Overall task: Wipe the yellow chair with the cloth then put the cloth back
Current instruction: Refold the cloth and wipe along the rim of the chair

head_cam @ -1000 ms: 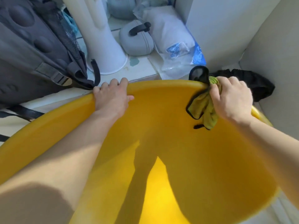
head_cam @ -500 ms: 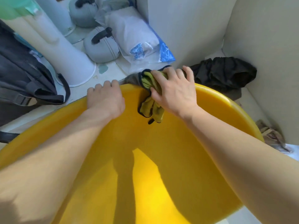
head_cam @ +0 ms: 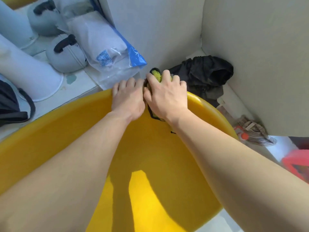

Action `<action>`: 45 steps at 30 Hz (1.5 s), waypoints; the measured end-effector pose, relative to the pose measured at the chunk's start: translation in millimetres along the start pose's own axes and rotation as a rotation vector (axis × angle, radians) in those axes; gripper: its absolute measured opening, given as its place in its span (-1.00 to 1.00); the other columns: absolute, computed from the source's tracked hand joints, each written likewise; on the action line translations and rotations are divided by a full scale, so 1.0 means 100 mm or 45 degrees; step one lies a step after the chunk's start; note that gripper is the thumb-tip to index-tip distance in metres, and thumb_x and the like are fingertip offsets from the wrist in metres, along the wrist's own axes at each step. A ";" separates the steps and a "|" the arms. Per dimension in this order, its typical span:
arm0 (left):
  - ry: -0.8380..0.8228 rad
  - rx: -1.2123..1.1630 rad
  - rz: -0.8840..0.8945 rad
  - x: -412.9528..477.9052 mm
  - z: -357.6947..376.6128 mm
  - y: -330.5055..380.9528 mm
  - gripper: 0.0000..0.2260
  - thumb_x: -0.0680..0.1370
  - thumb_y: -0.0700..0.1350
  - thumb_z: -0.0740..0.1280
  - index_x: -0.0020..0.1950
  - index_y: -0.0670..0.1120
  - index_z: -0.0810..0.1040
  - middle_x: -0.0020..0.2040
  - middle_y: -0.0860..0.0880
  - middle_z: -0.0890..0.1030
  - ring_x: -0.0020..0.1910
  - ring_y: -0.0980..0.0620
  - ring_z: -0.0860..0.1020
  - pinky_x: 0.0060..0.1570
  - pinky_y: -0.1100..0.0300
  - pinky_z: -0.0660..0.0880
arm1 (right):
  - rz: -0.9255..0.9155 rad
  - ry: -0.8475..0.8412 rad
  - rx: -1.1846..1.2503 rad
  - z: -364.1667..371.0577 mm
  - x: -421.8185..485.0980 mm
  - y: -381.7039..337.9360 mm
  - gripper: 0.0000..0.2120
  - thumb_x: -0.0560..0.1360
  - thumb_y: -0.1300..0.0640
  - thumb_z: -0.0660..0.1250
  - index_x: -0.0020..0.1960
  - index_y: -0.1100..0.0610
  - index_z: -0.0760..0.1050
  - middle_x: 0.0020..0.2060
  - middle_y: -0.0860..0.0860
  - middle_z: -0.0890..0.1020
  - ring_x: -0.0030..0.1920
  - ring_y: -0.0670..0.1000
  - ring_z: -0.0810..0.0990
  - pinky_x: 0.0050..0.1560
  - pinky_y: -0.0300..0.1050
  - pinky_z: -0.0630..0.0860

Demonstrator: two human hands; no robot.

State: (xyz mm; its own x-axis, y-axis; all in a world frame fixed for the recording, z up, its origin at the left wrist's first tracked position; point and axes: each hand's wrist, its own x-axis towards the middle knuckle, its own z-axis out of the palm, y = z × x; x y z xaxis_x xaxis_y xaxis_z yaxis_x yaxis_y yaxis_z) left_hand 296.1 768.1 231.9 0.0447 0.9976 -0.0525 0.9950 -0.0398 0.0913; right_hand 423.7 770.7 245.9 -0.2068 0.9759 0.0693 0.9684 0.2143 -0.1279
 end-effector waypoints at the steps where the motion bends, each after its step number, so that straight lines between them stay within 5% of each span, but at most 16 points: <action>1: 0.012 -0.011 -0.010 0.00 0.01 0.00 -0.69 0.60 -0.02 0.19 0.35 0.00 0.35 0.25 -0.09 0.49 0.26 -0.18 0.42 0.31 -0.06 0.24 | -0.002 0.001 -0.001 -0.01 -0.01 0.10 -0.58 0.63 -0.22 0.03 0.39 -0.07 0.36 0.12 0.14 0.49 0.03 0.25 0.51 -0.01 0.15 0.41; 4: 0.001 -0.025 -0.011 0.00 0.03 0.01 -0.64 0.62 0.14 0.19 0.37 0.04 0.36 0.28 -0.09 0.49 0.28 -0.17 0.42 0.32 -0.09 0.25 | 0.035 0.058 0.005 -0.08 -0.31 0.65 -0.60 0.63 -0.22 0.09 0.40 -0.09 0.33 0.08 0.13 0.51 -0.02 0.24 0.56 -0.09 0.08 0.48; 8: 0.007 0.093 -0.063 0.00 0.05 0.08 -0.62 0.63 0.12 0.18 0.39 -0.03 0.35 0.30 -0.14 0.47 0.30 -0.20 0.41 0.34 -0.12 0.26 | 0.315 -0.070 0.420 -0.27 -1.11 1.29 -0.61 0.68 -0.18 0.08 0.45 -0.08 0.26 0.02 0.02 0.49 -0.26 -0.09 0.50 -0.43 -0.49 0.31; 10: 0.031 0.135 -0.075 -0.01 0.07 0.14 -0.62 0.63 0.09 0.18 0.37 -0.09 0.34 0.29 -0.18 0.46 0.27 -0.23 0.41 0.31 -0.14 0.27 | 0.374 -0.030 0.441 -0.21 -1.22 1.27 -0.62 0.69 -0.16 0.06 0.45 -0.07 0.26 -0.01 -0.02 0.47 -0.33 -0.17 0.40 -0.50 -0.48 0.28; 16: 0.043 0.219 -0.098 -0.01 0.08 0.18 -0.60 0.62 0.06 0.21 0.35 -0.15 0.34 0.27 -0.24 0.46 0.24 -0.27 0.42 0.27 -0.16 0.30 | 0.346 0.174 0.328 -0.05 -0.57 1.00 -0.73 0.71 -0.04 0.04 0.11 0.07 0.46 -0.08 0.00 0.39 -0.26 -0.01 0.40 -0.36 -0.20 0.26; 20: 0.021 0.216 -0.094 -0.01 0.05 0.19 -0.60 0.63 0.07 0.18 0.37 -0.14 0.33 0.30 -0.23 0.44 0.27 -0.26 0.41 0.29 -0.16 0.29 | 0.234 0.133 0.613 -0.08 -1.15 1.29 -0.72 0.72 -0.06 0.04 0.34 0.00 0.38 -0.10 -0.10 0.44 -0.24 -0.09 0.49 -0.19 -0.52 0.38; 21: 0.015 0.220 -0.096 -0.02 0.04 0.20 -0.60 0.63 0.07 0.18 0.37 -0.14 0.32 0.30 -0.23 0.44 0.28 -0.26 0.41 0.29 -0.16 0.29 | 0.303 0.126 0.600 -0.08 -1.35 1.35 -0.70 0.71 -0.12 0.03 0.38 -0.08 0.34 -0.01 -0.09 0.46 -0.14 -0.04 0.52 -0.08 -0.39 0.47; 23: 0.008 0.231 -0.097 -0.01 0.02 0.21 -0.60 0.63 0.07 0.18 0.36 -0.14 0.32 0.30 -0.23 0.44 0.27 -0.26 0.41 0.29 -0.16 0.29 | 0.457 0.149 0.353 -0.02 -1.49 1.44 -0.70 0.69 -0.17 0.03 0.37 -0.15 0.31 0.04 0.01 0.41 -0.06 0.08 0.45 -0.16 -0.09 0.50; 26: 0.013 0.244 -0.090 -0.01 0.04 0.21 -0.61 0.63 0.07 0.17 0.35 -0.15 0.32 0.28 -0.23 0.44 0.25 -0.25 0.41 0.27 -0.14 0.30 | 0.524 0.086 0.275 0.18 -1.12 1.49 -0.69 0.66 -0.16 0.03 0.27 -0.06 0.39 0.01 0.04 0.41 -0.08 0.09 0.47 -0.29 -0.15 0.31; 29: -0.004 0.258 -0.095 -0.01 0.05 0.21 -0.60 0.63 0.07 0.16 0.36 -0.14 0.31 0.30 -0.23 0.43 0.27 -0.26 0.40 0.28 -0.15 0.29 | 0.527 0.142 0.602 0.24 -0.85 1.41 -0.54 0.64 -0.30 -0.04 0.23 -0.01 0.43 -0.08 -0.09 0.48 -0.16 -0.09 0.58 -0.23 -0.37 0.45; 32: -0.058 0.275 -0.107 0.01 0.02 0.20 -0.59 0.63 0.07 0.15 0.39 -0.14 0.29 0.32 -0.24 0.42 0.30 -0.26 0.38 0.31 -0.17 0.28 | 0.389 0.137 0.952 0.08 -1.31 1.32 -0.63 0.72 0.00 0.09 0.48 0.05 0.35 0.26 -0.02 0.56 0.11 -0.20 0.54 0.13 -0.61 0.31; 34: -0.110 0.294 -0.157 -0.01 -0.01 0.24 -0.55 0.63 0.07 0.15 0.43 -0.15 0.24 0.37 -0.26 0.38 0.35 -0.28 0.35 0.38 -0.22 0.24 | 0.418 0.105 1.010 0.01 -1.69 1.37 -0.51 0.69 -0.05 0.14 0.60 -0.05 0.18 0.46 0.02 0.36 0.34 -0.11 0.40 0.35 -0.40 0.33; 36: -0.087 0.356 -0.004 -0.11 -0.02 0.49 -0.48 0.63 0.11 0.16 0.49 -0.13 0.15 0.43 -0.28 0.33 0.42 -0.31 0.29 0.44 -0.28 0.16 | 0.452 0.074 0.611 0.04 -1.82 1.47 -0.43 0.64 -0.20 0.15 0.60 -0.16 0.08 0.36 0.16 0.36 0.11 0.13 0.50 0.04 -0.07 0.55; 38: -0.007 0.351 0.410 -0.25 0.04 0.96 -0.42 0.61 0.17 0.17 0.54 -0.06 0.12 0.47 -0.23 0.31 0.48 -0.28 0.25 0.47 -0.27 0.15 | 0.418 0.029 0.421 0.02 -1.71 1.59 -0.40 0.59 -0.32 0.16 0.56 -0.19 0.10 0.23 0.13 0.40 -0.09 0.10 0.50 -0.21 -0.11 0.45; 41: -0.035 0.385 0.805 -0.38 0.14 1.62 -0.44 0.57 0.07 0.29 0.53 -0.05 0.26 0.44 -0.17 0.39 0.47 -0.22 0.28 0.48 -0.24 0.13 | 0.282 0.020 0.449 -0.07 -1.50 1.75 -0.34 0.52 -0.37 0.23 0.54 -0.20 0.15 0.17 0.08 0.47 -0.05 0.09 0.56 -0.18 -0.17 0.38; 45: 0.007 0.346 0.830 -0.34 0.15 1.67 -0.53 0.62 0.13 0.21 0.47 -0.03 0.29 0.37 -0.20 0.44 0.38 -0.25 0.37 0.48 -0.20 0.16 | 0.335 0.053 0.524 0.07 -1.70 1.79 -0.40 0.57 -0.32 0.19 0.53 -0.16 0.15 0.10 0.06 0.52 -0.05 0.04 0.53 -0.14 -0.18 0.40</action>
State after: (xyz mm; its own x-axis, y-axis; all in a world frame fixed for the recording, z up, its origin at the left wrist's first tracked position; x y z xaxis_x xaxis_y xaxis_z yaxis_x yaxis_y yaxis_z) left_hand 462.1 726.5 233.6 0.6397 0.7658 -0.0662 0.7525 -0.6415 -0.1488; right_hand 631.4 643.6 203.9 0.0514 0.9985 0.0207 0.8496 -0.0328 -0.5263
